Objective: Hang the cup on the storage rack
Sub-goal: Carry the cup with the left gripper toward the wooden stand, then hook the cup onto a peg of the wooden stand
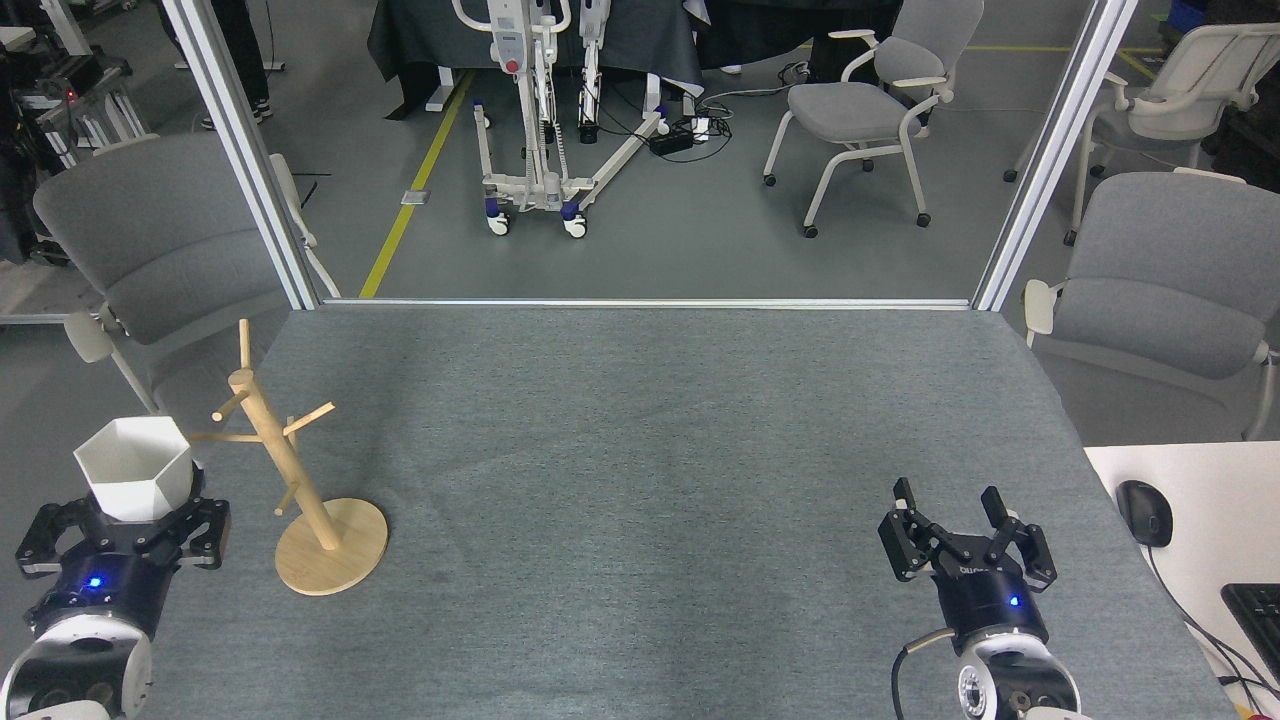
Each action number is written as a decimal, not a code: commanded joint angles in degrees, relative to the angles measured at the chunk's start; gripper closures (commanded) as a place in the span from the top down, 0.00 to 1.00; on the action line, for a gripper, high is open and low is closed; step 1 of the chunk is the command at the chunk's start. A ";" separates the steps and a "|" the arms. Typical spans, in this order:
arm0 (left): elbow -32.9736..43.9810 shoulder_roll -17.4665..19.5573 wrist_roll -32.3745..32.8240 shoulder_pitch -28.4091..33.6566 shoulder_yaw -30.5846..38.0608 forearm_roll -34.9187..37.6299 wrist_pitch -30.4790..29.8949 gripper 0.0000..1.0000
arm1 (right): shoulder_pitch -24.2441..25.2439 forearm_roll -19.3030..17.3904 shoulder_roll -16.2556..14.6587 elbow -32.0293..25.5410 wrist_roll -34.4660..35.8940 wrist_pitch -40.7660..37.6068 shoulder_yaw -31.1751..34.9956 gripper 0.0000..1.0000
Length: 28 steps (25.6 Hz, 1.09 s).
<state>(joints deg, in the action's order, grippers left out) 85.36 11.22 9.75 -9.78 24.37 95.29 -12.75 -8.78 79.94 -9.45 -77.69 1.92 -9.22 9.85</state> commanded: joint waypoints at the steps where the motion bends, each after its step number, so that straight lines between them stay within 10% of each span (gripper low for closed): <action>1: -0.10 0.03 0.09 -0.77 -1.17 0.78 0.01 0.00 | -0.97 -0.14 0.14 0.08 -0.16 0.34 0.00 1.00; 17: -0.54 0.30 0.27 -0.95 -7.50 4.21 -0.34 0.00 | -1.85 -0.23 0.05 0.00 -0.34 -0.01 0.17 1.00; 18: -0.54 0.21 0.27 -1.03 -7.50 4.21 -0.25 0.05 | -1.94 -0.31 0.22 -0.09 -0.16 0.25 0.35 1.00; 21: -0.80 -0.05 0.27 -1.56 -7.50 4.21 0.27 0.86 | -2.82 -0.31 -0.21 -0.09 -0.42 0.08 0.17 1.00; 28: -2.83 -0.58 -0.61 -1.74 -7.41 3.50 1.86 0.98 | -2.82 -0.31 -0.04 -0.09 -0.42 -0.10 0.09 1.00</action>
<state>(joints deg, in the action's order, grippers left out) 83.56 10.84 9.30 -11.51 16.91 99.11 -11.26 -11.48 79.63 -9.68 -77.79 1.38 -9.25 9.85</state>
